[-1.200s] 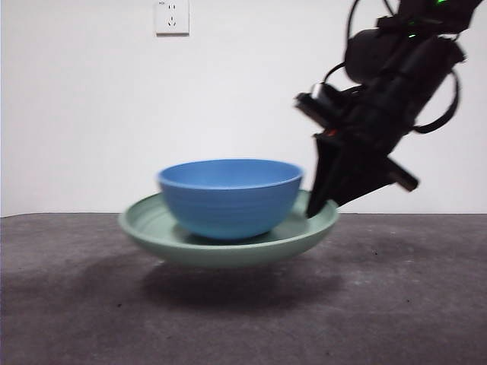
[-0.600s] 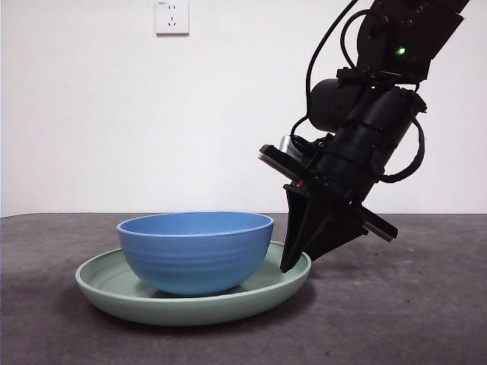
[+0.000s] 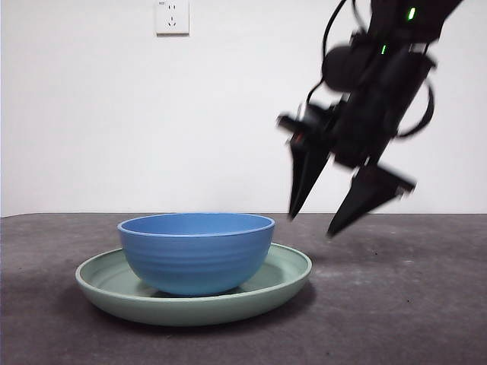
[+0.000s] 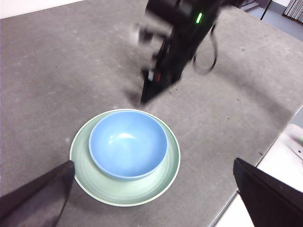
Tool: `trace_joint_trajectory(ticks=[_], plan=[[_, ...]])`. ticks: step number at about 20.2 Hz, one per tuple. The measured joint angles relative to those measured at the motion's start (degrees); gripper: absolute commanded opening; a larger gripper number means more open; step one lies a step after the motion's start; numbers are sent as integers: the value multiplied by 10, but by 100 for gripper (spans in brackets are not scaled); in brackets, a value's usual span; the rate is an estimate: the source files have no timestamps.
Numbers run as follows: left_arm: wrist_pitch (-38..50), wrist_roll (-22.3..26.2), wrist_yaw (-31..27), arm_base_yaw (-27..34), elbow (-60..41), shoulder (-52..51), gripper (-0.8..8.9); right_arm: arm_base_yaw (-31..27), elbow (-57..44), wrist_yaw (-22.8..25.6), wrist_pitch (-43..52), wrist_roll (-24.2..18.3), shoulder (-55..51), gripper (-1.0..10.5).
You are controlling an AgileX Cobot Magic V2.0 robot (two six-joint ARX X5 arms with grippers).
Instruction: Pick up the blue bowl, put it on the green plate, put it on desk
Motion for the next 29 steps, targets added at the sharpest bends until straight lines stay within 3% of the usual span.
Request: trace_joint_trajectory(ticks=[2, 5, 9, 19, 26, 27, 29], plan=[[0, 0, 0, 0, 0, 0, 561, -12, 21, 35, -49, -13, -37, 458], [0, 0, 0, 0, 0, 0, 561, -20, 22, 61, -129, -35, -102, 561], [0, -2, 0, 0, 0, 0, 561, -7, 18, 125, -206, -65, -229, 561], [0, -2, 0, 0, 0, 0, 561, 81, -125, 124, -225, -77, -611, 560], [0, -2, 0, 0, 0, 0, 561, 86, -130, 124, -302, -77, -696, 559], [0, -2, 0, 0, 0, 0, 538, 86, -130, 125, -304, -77, -695, 508], [0, -1, 0, 0, 0, 0, 107, 86, -130, 125, -303, -77, -695, -30]])
